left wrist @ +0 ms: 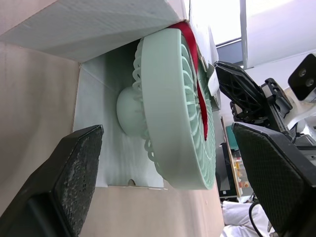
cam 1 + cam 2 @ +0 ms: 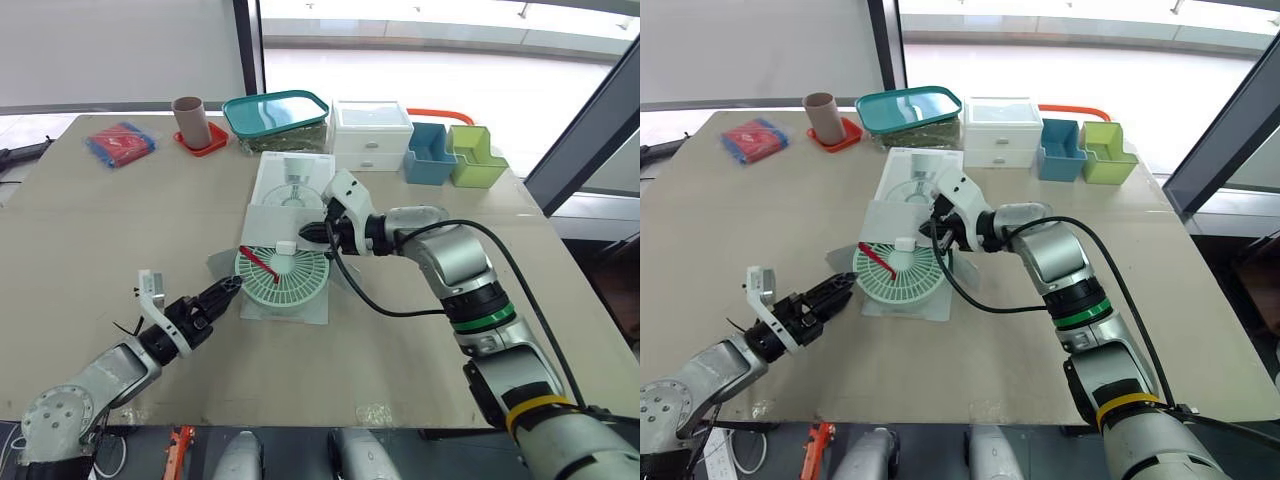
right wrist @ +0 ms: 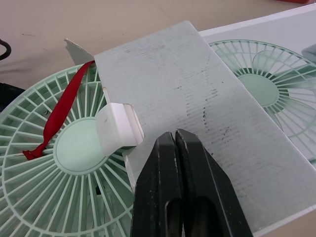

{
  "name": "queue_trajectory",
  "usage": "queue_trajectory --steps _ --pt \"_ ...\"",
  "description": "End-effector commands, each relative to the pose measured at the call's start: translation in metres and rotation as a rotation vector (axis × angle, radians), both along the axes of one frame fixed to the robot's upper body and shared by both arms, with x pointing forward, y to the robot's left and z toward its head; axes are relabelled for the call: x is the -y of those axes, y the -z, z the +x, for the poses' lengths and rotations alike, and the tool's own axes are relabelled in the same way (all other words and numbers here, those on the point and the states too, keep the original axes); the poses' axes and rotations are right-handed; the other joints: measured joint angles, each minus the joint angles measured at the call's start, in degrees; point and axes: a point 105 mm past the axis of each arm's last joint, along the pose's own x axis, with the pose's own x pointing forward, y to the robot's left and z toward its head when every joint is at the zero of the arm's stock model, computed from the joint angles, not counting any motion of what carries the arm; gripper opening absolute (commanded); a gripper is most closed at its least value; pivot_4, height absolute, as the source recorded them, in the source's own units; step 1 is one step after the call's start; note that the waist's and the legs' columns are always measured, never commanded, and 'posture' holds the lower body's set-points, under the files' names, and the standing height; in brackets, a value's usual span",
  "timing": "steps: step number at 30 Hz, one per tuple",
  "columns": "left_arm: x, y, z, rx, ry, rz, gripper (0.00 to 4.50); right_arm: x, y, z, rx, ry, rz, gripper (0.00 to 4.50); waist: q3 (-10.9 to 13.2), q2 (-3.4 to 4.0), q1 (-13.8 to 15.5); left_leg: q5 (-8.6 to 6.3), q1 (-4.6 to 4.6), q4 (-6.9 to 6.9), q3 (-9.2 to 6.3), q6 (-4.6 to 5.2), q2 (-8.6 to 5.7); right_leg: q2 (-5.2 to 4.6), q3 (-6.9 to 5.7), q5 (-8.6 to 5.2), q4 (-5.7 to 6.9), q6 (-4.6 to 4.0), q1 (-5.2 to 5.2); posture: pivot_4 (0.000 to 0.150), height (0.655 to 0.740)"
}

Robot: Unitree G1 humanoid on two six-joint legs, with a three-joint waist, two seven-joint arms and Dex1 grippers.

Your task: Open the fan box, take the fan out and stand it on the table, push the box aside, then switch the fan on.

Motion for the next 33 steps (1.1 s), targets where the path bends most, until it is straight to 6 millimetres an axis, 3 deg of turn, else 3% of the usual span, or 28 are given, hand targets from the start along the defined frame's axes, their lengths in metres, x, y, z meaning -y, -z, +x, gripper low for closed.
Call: queue_trajectory --steps 1,13,15,16,22,33 --pt "0.009 -0.005 0.003 0.027 0.041 -0.037 4.43 0.000 -0.012 -0.001 0.049 -0.008 0.011 0.00 0.00 0.00 0.09 0.00 0.00 0.00 0.00 0.00 0.00 0.00 0.00 0.00 0.00 0.00 0.00 0.150 0.7400" --pt "0.021 -0.009 0.017 0.066 0.065 -0.085 4.43 0.001 -0.012 -0.001 0.050 -0.001 0.010 0.00 0.00 -0.01 0.41 0.00 0.00 0.00 0.00 0.00 -0.01 -0.02 0.00 0.00 0.00 0.00 0.00 0.150 0.7400" --pt "0.025 -0.008 0.019 0.065 0.068 -0.093 3.82 0.001 -0.013 -0.001 0.050 0.001 0.011 0.00 0.00 -0.01 0.45 0.00 0.00 0.00 0.00 0.00 -0.01 -0.02 -0.01 0.00 0.00 0.00 0.00 0.150 0.7400" --pt "0.026 -0.007 0.019 0.066 0.070 -0.095 3.82 0.002 -0.013 -0.001 0.050 0.001 0.011 0.00 0.00 -0.01 0.53 0.00 0.00 0.00 0.00 0.00 -0.01 -0.02 -0.01 0.01 0.00 0.00 0.00 0.150 0.7400" --pt "0.025 -0.006 0.018 0.062 0.067 -0.103 1.66 0.003 -0.014 0.000 0.052 0.007 0.010 0.00 0.00 -0.01 0.66 0.00 0.00 0.00 0.00 0.00 -0.01 -0.03 -0.02 0.01 0.00 0.00 0.00 0.150 0.7400" --pt "0.021 0.007 0.003 -0.010 0.067 -0.108 1.65 0.002 -0.014 0.002 0.051 0.021 0.019 0.00 0.00 -0.01 0.66 0.00 0.00 0.00 0.00 0.00 -0.01 -0.03 -0.01 0.01 0.00 0.00 0.00 0.150 0.7400"
